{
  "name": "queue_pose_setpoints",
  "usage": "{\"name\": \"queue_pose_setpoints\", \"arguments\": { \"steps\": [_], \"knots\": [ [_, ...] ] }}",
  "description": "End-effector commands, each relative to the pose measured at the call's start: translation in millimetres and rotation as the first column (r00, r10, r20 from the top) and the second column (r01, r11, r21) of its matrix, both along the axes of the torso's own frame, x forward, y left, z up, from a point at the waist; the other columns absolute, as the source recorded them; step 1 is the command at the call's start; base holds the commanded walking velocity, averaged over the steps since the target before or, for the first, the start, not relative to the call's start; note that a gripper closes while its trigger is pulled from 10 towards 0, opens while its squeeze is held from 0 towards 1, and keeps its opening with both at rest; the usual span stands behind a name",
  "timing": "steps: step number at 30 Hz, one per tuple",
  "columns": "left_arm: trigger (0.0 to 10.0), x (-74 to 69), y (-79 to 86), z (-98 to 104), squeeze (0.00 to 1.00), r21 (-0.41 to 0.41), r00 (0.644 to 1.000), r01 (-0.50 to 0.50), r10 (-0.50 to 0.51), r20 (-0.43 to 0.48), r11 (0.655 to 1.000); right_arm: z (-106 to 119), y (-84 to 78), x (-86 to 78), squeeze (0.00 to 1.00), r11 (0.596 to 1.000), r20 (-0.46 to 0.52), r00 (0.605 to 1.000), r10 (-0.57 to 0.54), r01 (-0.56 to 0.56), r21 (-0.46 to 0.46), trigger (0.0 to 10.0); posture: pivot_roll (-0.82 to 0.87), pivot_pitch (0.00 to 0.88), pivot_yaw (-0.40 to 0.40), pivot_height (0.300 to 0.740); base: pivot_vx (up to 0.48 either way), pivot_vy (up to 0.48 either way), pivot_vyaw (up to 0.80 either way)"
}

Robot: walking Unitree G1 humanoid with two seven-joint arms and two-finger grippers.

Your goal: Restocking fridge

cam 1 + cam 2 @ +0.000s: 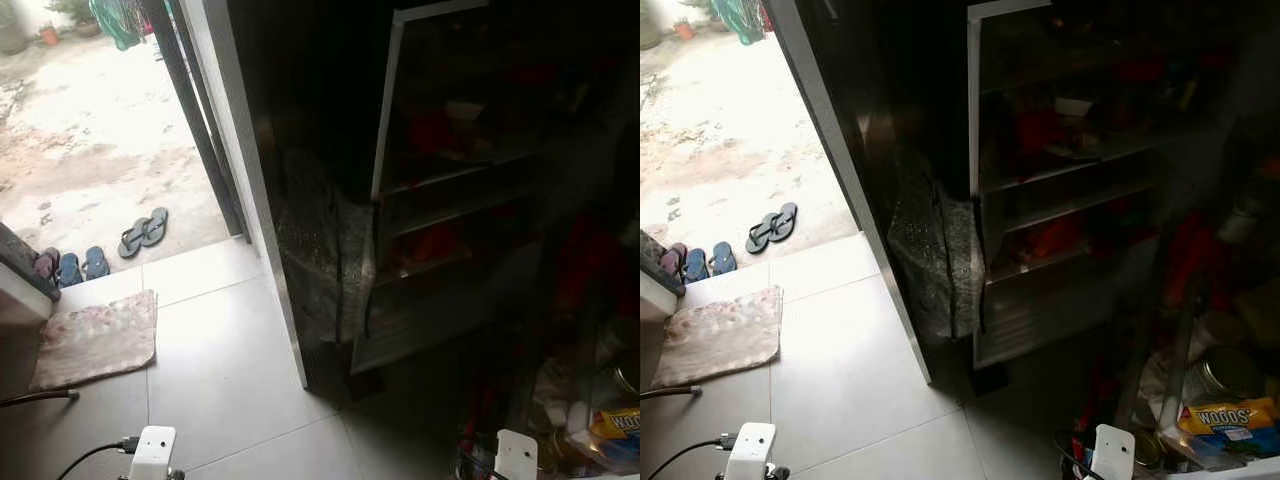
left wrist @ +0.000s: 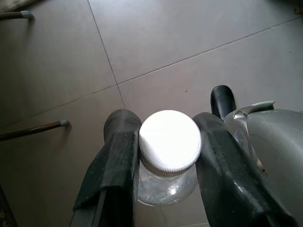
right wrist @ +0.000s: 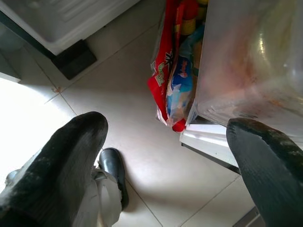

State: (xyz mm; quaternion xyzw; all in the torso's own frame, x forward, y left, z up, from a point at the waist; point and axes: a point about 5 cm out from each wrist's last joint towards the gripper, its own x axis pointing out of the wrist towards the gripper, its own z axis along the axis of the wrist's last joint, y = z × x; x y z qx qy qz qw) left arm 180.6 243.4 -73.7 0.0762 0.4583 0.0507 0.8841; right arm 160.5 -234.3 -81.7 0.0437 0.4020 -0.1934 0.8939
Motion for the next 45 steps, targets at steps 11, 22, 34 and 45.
{"name": "queue_pose_setpoints", "arguments": {
  "steps": [11, 22, 34, 45],
  "knots": [
    [10.0, -8.8, 3.7, -3.3, 0.00, 0.005, 1.000, -0.011, 0.011, -0.029, 1.000, -7.6, 17.1, -4.4, 0.00, 0.980, -0.061, 0.985, 0.162, -0.154, 0.128, 10.0, 0.00, 0.121, 0.041, 0.740, 0.000, 0.000, 0.00],
    [10.0, -9.8, 3.3, -3.9, 0.00, 0.007, 0.999, -0.016, 0.016, -0.029, 1.000, -3.4, 1.1, -10.8, 0.00, 0.989, 0.034, 0.997, 0.075, -0.079, 0.122, 10.0, 0.01, 0.123, 0.040, 0.740, 0.000, 0.000, 0.00],
    [10.0, -10.8, 4.8, -3.8, 0.00, 0.007, 0.999, -0.010, 0.010, -0.032, 1.000, -7.0, -1.6, -30.7, 0.00, 0.990, 0.066, 0.997, 0.038, -0.047, 0.132, 10.0, 0.00, 0.126, 0.043, 0.740, 0.000, 0.000, 0.00],
    [10.0, -11.3, 5.7, -3.8, 0.00, 0.009, 0.999, -0.013, 0.013, -0.031, 1.000, 9.6, -16.9, 7.2, 0.00, 0.999, 0.100, 0.995, 0.002, -0.007, 0.046, 10.0, 0.00, 0.126, 0.042, 0.740, 0.000, 0.000, 0.00]
  ]
}}
